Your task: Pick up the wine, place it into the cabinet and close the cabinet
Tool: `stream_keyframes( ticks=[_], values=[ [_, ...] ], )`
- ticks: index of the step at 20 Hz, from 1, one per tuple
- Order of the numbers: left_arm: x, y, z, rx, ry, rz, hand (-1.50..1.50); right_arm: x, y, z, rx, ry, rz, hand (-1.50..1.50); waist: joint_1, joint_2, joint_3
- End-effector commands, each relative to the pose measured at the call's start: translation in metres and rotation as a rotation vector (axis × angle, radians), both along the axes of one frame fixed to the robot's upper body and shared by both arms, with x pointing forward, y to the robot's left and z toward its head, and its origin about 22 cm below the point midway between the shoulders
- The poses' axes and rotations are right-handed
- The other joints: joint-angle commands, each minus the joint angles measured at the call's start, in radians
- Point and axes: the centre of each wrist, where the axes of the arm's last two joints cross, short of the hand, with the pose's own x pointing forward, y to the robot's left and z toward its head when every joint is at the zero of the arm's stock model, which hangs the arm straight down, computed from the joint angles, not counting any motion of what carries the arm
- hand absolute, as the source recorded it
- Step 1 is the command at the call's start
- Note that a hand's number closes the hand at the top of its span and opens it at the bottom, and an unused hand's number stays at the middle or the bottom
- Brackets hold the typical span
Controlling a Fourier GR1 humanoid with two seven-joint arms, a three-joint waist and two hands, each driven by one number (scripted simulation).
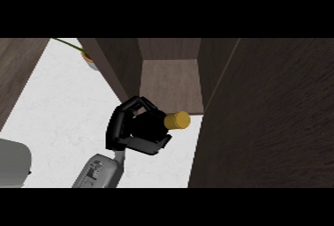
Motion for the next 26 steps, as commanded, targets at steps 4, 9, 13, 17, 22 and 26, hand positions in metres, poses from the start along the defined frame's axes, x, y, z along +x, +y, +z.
stream_keyframes(
  ticks=[4, 9, 13, 17, 22, 26],
  values=[
    [0.034, 0.006, -0.004, 0.026, 0.022, 0.004, 1.50, -0.036, -0.012, 0.033, 0.082, -0.017, 0.058, -1.50, -0.006, 0.001, 0.001],
    [0.047, -0.022, 0.003, 0.041, 0.029, 0.000, 1.50, -0.034, -0.014, 0.040, 0.074, -0.027, 0.061, -1.50, -0.010, 0.002, -0.001],
    [0.066, -0.025, 0.008, 0.014, 0.024, -0.028, 1.50, -0.032, -0.012, 0.037, 0.084, -0.005, 0.075, -1.50, -0.012, 0.004, -0.001],
    [0.080, -0.032, 0.008, 0.008, 0.038, -0.004, 1.50, -0.029, -0.010, 0.029, 0.094, -0.005, 0.071, -1.50, -0.023, 0.006, 0.000],
    [0.100, -0.038, 0.018, 0.003, 0.063, 0.005, 1.50, -0.028, -0.010, 0.029, 0.094, -0.015, 0.092, -1.50, -0.032, 0.010, -0.001],
    [0.109, -0.038, 0.016, 0.046, 0.106, 0.050, 1.50, -0.031, -0.009, 0.028, 0.119, -0.022, 0.080, -1.50, -0.038, 0.009, 0.000]
  ],
)
